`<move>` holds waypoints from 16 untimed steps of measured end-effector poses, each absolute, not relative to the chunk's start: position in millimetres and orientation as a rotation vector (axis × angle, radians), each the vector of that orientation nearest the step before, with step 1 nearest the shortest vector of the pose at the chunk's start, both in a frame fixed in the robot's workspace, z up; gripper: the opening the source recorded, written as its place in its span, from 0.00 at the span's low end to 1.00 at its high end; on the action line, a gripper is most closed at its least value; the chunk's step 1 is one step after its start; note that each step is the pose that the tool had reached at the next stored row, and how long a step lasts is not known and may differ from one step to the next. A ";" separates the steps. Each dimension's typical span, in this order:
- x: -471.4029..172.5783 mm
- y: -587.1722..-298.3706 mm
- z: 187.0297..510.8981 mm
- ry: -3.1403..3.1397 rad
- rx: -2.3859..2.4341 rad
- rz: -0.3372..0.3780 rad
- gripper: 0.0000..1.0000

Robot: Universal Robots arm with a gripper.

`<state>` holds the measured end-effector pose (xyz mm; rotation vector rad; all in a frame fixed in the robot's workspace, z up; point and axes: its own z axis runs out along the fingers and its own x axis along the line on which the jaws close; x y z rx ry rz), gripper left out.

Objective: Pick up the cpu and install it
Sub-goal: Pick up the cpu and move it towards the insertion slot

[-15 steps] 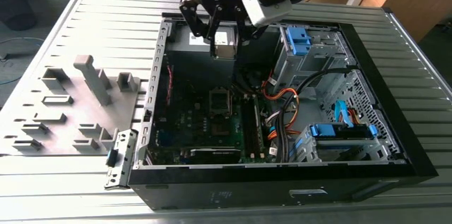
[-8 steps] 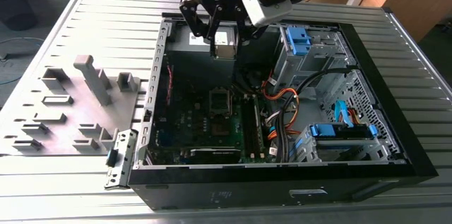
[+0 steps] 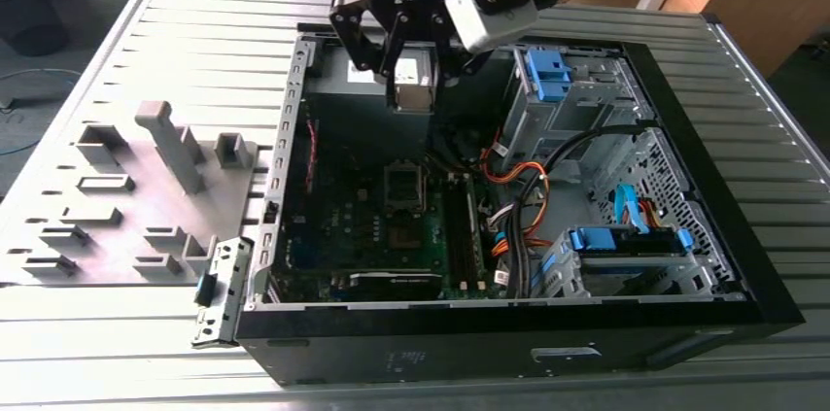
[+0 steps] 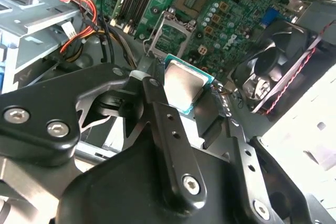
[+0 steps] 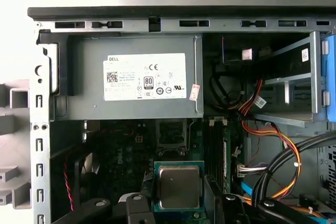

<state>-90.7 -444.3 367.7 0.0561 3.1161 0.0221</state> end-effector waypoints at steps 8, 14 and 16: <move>-90.7 -452.9 367.7 3.116 0.056 0.015 0.47; -90.8 -455.8 367.7 3.116 0.056 0.013 0.47; -90.7 -455.9 367.6 3.116 0.056 0.013 0.47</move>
